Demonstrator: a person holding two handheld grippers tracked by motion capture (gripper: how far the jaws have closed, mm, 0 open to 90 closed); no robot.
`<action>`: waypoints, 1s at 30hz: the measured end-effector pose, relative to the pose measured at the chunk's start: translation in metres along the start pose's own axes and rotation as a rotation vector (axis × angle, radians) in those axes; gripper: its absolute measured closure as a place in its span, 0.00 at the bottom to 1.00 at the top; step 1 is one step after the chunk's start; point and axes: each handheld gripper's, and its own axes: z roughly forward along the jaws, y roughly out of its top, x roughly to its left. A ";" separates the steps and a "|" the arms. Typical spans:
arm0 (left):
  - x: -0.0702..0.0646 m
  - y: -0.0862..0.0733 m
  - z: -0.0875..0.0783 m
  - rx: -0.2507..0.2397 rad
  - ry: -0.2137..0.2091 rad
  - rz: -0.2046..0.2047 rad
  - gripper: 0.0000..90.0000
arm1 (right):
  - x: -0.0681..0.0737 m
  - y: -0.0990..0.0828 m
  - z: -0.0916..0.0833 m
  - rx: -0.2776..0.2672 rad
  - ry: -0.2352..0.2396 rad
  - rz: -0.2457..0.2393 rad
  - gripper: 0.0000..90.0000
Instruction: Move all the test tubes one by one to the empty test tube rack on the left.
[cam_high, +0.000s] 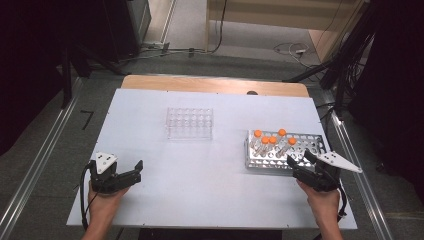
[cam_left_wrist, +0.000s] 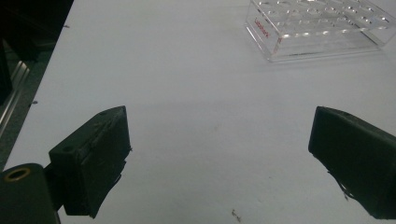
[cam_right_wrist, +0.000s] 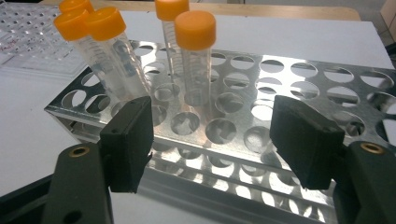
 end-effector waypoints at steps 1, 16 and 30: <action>0.000 0.000 0.000 0.000 0.000 0.000 0.07 | 0.001 0.001 0.002 -0.001 0.001 -0.004 0.33; -0.001 0.000 0.001 0.003 -0.004 0.006 0.07 | 0.004 0.010 0.022 -0.003 -0.012 -0.015 0.53; -0.001 -0.001 0.001 0.007 -0.006 0.006 0.07 | 0.009 0.011 0.032 -0.008 -0.007 -0.044 0.68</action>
